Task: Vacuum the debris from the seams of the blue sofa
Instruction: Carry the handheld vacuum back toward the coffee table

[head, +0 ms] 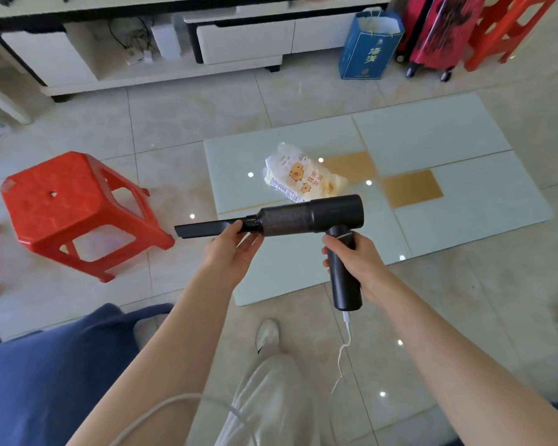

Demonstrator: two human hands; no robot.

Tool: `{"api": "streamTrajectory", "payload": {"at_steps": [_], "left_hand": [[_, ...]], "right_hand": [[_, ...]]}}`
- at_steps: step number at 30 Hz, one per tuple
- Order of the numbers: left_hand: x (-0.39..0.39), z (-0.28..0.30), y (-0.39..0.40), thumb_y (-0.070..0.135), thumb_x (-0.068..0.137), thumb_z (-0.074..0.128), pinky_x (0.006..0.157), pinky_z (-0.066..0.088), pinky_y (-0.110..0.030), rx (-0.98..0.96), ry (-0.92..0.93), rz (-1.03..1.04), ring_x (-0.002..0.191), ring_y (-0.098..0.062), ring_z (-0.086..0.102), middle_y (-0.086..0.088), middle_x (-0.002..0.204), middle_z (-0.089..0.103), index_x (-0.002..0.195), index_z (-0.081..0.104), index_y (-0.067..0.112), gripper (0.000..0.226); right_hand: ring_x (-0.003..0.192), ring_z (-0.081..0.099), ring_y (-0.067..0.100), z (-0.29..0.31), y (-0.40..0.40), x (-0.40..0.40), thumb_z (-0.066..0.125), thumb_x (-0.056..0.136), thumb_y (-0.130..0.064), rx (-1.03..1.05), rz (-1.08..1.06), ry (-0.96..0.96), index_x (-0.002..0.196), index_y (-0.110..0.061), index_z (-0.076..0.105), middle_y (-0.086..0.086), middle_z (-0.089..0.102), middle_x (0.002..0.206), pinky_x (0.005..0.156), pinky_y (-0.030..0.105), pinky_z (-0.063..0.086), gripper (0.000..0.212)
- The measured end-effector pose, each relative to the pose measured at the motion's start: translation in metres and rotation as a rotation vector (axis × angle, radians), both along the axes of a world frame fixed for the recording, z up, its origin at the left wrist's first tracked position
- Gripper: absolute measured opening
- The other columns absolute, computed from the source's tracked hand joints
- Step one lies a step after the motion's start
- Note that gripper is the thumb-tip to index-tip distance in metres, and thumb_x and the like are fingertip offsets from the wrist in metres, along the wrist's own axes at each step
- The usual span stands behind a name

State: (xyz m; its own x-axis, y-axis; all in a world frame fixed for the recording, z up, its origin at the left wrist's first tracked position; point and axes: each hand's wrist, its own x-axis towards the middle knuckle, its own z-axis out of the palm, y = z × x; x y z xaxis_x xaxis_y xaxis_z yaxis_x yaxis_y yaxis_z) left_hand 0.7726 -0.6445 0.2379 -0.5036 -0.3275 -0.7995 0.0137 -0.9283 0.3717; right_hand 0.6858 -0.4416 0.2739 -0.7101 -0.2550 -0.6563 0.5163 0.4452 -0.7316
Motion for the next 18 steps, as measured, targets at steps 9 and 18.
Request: {"api": "streamTrajectory", "payload": {"at_steps": [9, 18], "left_hand": [[-0.054, -0.123, -0.013, 0.002, 0.095, 0.057, 0.08, 0.059, -0.039, 0.049, -0.132, -0.032, 0.089, -0.029, 0.068, -0.017, 0.104, 0.067, 0.118, 0.052, -0.001, 0.024], [-0.085, -0.226, -0.018, 0.003, 0.094, 0.057, 0.069, 0.06, -0.031, 0.052, -0.258, -0.07, 0.079, -0.024, 0.067, -0.014, 0.098, 0.067, 0.096, 0.058, 0.002, 0.002]], "right_hand": [[0.072, 0.068, 0.021, -0.116, -0.013, -0.056, 0.07, 0.093, -0.022, 0.077, -0.054, -0.096, 0.105, -0.006, 0.063, 0.012, 0.07, 0.093, 0.064, 0.028, 0.054, 0.021], [0.071, 0.067, 0.022, -0.224, -0.019, -0.087, 0.069, 0.094, -0.02, 0.113, -0.024, -0.154, 0.11, -0.003, 0.062, 0.011, 0.069, 0.091, 0.064, 0.029, 0.054, 0.024]]}}
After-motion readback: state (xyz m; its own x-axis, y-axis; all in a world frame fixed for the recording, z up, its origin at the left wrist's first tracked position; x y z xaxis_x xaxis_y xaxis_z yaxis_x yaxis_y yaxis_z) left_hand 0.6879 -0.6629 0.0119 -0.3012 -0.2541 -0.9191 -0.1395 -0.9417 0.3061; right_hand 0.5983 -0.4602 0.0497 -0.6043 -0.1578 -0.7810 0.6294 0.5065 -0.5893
